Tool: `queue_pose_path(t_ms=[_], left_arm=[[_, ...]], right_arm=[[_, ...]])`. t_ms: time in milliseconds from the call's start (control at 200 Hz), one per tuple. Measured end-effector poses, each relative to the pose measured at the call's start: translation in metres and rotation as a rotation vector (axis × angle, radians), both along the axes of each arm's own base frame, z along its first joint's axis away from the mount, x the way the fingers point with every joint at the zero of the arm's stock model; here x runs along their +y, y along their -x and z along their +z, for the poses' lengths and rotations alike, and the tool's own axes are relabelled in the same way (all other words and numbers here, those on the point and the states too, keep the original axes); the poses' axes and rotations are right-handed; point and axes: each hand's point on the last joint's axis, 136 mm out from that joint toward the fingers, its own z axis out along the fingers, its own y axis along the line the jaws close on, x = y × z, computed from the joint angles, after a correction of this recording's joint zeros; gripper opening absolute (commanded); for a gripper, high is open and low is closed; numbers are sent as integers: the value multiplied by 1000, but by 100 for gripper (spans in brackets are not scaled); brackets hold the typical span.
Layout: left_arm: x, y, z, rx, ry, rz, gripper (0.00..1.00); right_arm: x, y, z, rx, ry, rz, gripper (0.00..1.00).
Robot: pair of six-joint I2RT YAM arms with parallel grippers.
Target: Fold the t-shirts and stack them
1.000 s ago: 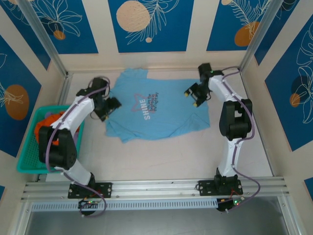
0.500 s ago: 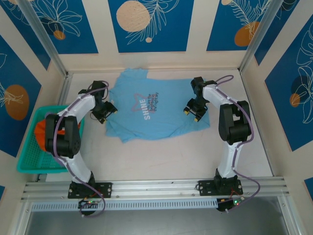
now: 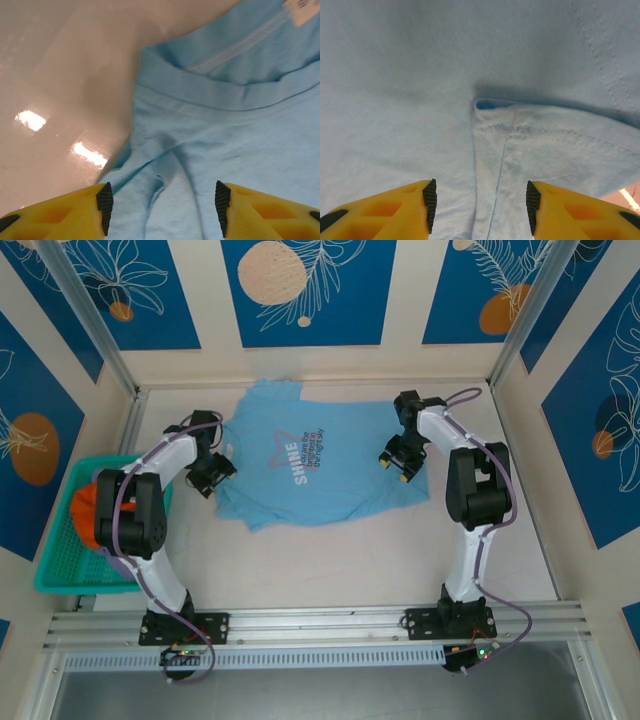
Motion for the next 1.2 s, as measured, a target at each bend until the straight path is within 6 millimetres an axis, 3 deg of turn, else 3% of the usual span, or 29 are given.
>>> queue_pose_path(t_ms=[115, 490, 810, 1100, 1200], left_arm=[[-1, 5, -4, 16, 7, 7, 58], [-3, -10, -5, 0, 24, 6, 51], [-3, -10, -6, 0, 20, -12, 33], [-2, -17, 1, -21, 17, -37, 27], [-2, -19, 3, -27, 13, -49, 26]], right_arm=[[-1, -2, -7, 24, 11, 0, 52], [-8, -6, -23, 80, 52, -6, 45], [-20, -10, -31, 97, 75, -27, 39], [-22, -14, -34, 101, 75, -31, 14], [-22, -14, -34, 101, 75, -27, 11]])
